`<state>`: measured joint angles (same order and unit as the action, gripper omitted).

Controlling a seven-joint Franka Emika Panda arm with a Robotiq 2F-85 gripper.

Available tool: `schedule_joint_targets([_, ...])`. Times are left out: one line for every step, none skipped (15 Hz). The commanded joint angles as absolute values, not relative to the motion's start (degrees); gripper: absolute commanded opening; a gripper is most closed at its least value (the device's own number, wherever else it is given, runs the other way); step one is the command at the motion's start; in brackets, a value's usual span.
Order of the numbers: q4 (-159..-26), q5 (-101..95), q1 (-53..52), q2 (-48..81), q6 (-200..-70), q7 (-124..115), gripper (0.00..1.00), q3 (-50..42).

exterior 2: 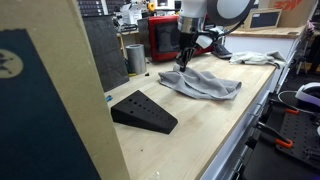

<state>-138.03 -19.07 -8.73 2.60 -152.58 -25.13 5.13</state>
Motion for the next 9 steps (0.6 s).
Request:
schedule_joint_targets([-138.09, -20.54, -9.58, 1.45, -151.41, -26.97, 0.0, 6.16])
schedule_joint_targets([-137.94, -20.81, -9.74, 1.46, -151.42, -27.18, 0.0, 6.3])
schedule_joint_targets([-137.76, -20.98, -9.88, 1.56, -151.44, -27.3, 0.0, 6.31])
schedule_joint_targets([-137.56, -21.16, -9.91, 1.72, -151.47, -27.44, 0.12, 6.27])
schedule_joint_targets([-137.29, -21.3, -9.74, 2.01, -151.6, -27.39, 0.28, 6.11])
schedule_joint_targets([-137.04, -21.29, -9.54, 2.24, -151.73, -27.08, 0.34, 5.95])
schedule_joint_targets([-136.72, -21.52, -9.3, 2.37, -151.73, -26.97, 0.42, 5.74])
schedule_joint_targets([-136.54, -21.53, -9.1, 2.42, -151.85, -26.75, 0.49, 5.59])
schedule_joint_targets([-136.24, -21.42, -8.82, 2.52, -151.92, -26.28, 0.56, 5.4])
